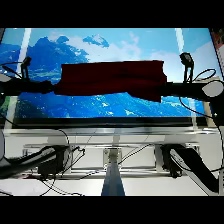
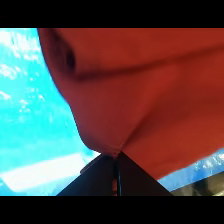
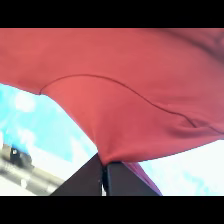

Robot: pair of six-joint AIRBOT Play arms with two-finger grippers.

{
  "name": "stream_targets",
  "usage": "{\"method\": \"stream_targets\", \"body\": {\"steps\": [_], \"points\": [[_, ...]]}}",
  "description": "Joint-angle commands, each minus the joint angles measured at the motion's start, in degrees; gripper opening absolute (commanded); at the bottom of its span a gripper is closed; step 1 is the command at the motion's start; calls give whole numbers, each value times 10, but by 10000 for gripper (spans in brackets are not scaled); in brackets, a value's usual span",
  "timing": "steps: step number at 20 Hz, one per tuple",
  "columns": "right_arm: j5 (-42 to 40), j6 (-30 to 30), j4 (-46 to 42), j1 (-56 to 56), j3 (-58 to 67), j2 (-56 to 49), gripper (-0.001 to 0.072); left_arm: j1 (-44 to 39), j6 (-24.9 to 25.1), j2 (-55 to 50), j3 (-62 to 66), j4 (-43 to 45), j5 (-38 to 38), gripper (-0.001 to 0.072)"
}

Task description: Fold the clothes and pants, and hang the long-sleeved shirts on hangers.

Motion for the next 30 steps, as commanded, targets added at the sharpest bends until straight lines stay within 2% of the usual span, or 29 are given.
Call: {"method": "stream_targets", "body": {"steps": [1,3,5,8,9,10,12,15,16,17,18,19,24,27,30], "points": [[41,0,24,0,0,32,9,-1,-6,76,1,-3,-2,15],[-31,18,59,6,0,21,8,-13,-6,79,1,-33,33,15],[-152,47,61,33,0,-10,8,-46,-6,57,1,-68,96,15],[-331,65,62,78,4,-96,8,-105,-10,7,1,-103,246,15],[-378,86,62,80,11,-130,9,-119,-34,-13,1,-122,301,15],[-410,117,62,79,21,-162,9,-128,-58,-31,1,-145,348,15],[-447,167,62,75,49,-226,9,-141,-62,-69,1,-189,404,15],[-455,181,62,81,103,-308,10,-146,-62,-118,2,-204,412,16],[-455,181,62,81,115,-326,54,-145,-62,-128,2,-203,408,42],[-455,181,61,81,122,-340,314,-145,-62,-135,2,-203,399,308],[-455,181,60,79,126,-347,581,-145,-62,-137,2,-203,394,697],[-453,180,56,76,127,-348,643,-144,-61,-136,2,-203,390,698],[-376,179,14,51,127,-347,637,-105,-60,-130,2,-187,356,697],[-332,179,-3,42,127,-347,636,-61,-95,-131,2,-116,299,697],[-322,179,-2,42,127,-347,635,-36,-129,-141,13,-35,239,696]]}}
